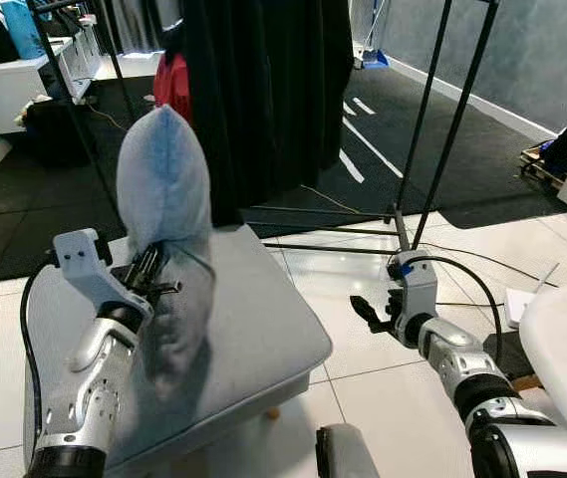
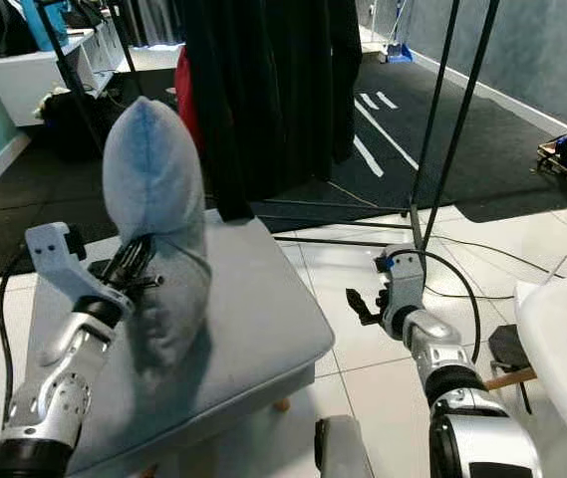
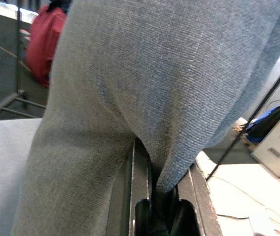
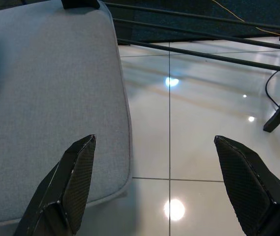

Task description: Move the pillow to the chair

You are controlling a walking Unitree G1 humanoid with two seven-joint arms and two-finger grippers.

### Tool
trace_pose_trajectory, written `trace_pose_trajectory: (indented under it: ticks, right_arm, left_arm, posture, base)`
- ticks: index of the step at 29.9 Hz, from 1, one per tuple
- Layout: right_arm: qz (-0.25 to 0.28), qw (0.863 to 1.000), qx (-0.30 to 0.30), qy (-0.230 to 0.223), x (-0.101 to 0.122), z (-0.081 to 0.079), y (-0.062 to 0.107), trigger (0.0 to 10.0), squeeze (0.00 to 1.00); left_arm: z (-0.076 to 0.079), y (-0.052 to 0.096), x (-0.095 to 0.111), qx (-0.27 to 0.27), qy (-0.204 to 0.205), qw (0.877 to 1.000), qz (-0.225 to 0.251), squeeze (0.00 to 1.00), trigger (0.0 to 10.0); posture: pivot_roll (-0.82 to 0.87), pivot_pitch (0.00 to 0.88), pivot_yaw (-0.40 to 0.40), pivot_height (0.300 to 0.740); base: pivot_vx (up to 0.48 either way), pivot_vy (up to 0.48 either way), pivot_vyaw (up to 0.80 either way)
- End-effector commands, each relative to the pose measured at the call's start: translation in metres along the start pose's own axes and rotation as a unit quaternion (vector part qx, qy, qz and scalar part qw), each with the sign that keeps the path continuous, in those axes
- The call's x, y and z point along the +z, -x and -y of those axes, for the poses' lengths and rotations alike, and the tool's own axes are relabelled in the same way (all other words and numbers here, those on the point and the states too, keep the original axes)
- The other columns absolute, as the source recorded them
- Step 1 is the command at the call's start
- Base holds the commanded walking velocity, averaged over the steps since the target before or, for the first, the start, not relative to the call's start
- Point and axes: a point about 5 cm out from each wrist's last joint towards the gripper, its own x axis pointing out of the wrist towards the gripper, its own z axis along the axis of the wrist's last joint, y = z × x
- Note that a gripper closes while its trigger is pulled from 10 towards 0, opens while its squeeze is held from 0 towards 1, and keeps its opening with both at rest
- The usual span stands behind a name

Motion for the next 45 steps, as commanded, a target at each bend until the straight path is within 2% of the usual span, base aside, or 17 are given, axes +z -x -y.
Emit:
trace_pose_trajectory:
  ticks: [1, 10, 18, 30, 37, 45]
  right_arm:
    - [0.012, 1.0, 0.008, -0.002, 0.005, -0.005, -0.002, 10.0, 0.0]
    - [0.01, 1.0, 0.015, -0.001, 0.001, -0.007, -0.003, 10.0, 0.0]
    - [0.009, 1.0, 0.016, -0.001, 0.0, -0.008, -0.003, 10.0, 0.0]
    - [0.007, 1.0, 0.023, -0.001, -0.002, -0.011, -0.003, 10.0, 0.0]
    - [0.007, 1.0, 0.025, 0.0, -0.002, -0.011, -0.003, 10.0, 0.0]
    - [0.008, 1.0, 0.026, 0.002, -0.001, -0.011, -0.003, 10.0, 0.0]
  left_arm:
    - [0.006, -0.001, 0.013, -0.018, 0.018, 0.999, 0.031, 0.0, 10.0]
    - [0.011, 0.002, 0.018, -0.033, 0.066, 0.997, 0.027, 0.0, 10.0]
    - [0.01, 0.001, 0.013, -0.021, 0.061, 0.998, 0.007, 0.0, 10.0]
    - [0.006, 0.005, 0.003, -0.012, 0.067, 0.998, -0.016, 0.0, 10.0]
    - [0.006, 0.005, 0.003, -0.014, 0.067, 0.997, -0.025, 0.0, 10.0]
    - [0.006, 0.006, -0.001, -0.02, 0.059, 0.997, -0.039, 0.0, 10.0]
  posture:
    - [-0.22, 0.014, 0.01, 0.489]
    - [-0.22, 0.018, 0.01, 0.529]
    - [-0.21, 0.019, 0.01, 0.548]
    - [-0.21, 0.021, 0.006, 0.612]
    - [-0.21, 0.021, 0.006, 0.632]
    - [-0.21, 0.02, 0.004, 0.661]
  base:
    - [0.0, 0.0, 0.0]
    - [0.0, 0.0, 0.0]
    - [0.0, 0.0, 0.0]
    - [0.0, 0.0, 0.0]
    - [0.0, 0.0, 0.0]
    - [-0.48, 0.0, 0.0]
